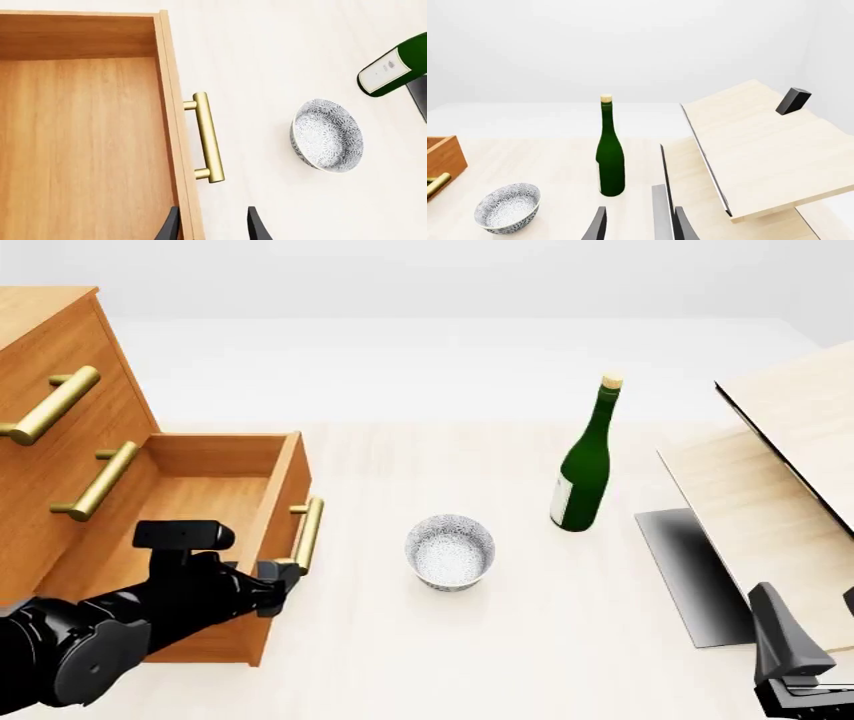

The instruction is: Put the bowl in the bottom drawer of the cabinet and close it.

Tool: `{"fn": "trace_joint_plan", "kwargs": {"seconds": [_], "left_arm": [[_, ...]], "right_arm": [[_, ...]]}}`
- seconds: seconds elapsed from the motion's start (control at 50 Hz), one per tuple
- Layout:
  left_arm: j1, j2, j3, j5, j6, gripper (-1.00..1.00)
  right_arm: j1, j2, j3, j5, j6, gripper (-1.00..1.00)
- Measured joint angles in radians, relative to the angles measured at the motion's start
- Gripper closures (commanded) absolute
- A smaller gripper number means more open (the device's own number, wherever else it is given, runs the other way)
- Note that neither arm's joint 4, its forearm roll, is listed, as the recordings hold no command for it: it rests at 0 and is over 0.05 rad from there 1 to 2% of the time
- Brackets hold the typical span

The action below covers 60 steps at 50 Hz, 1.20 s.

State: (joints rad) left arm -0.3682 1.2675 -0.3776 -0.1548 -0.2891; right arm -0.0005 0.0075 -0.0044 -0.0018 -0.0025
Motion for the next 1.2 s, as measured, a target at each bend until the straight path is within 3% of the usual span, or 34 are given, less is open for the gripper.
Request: {"fn": "trace_joint_plan", "kwargs": {"seconds": [0.42,1.2], "left_arm": [[-0.009,-0.015,0.0,0.022,0.06,-1.0],[0.003,-0.24,-0.018,0.158,0.058,-1.0]], "right_arm": [[0.0,0.0,0.0,0.0,0.0,-1.0],[0.0,0.0,0.0,0.0,0.0,-1.0]]}}
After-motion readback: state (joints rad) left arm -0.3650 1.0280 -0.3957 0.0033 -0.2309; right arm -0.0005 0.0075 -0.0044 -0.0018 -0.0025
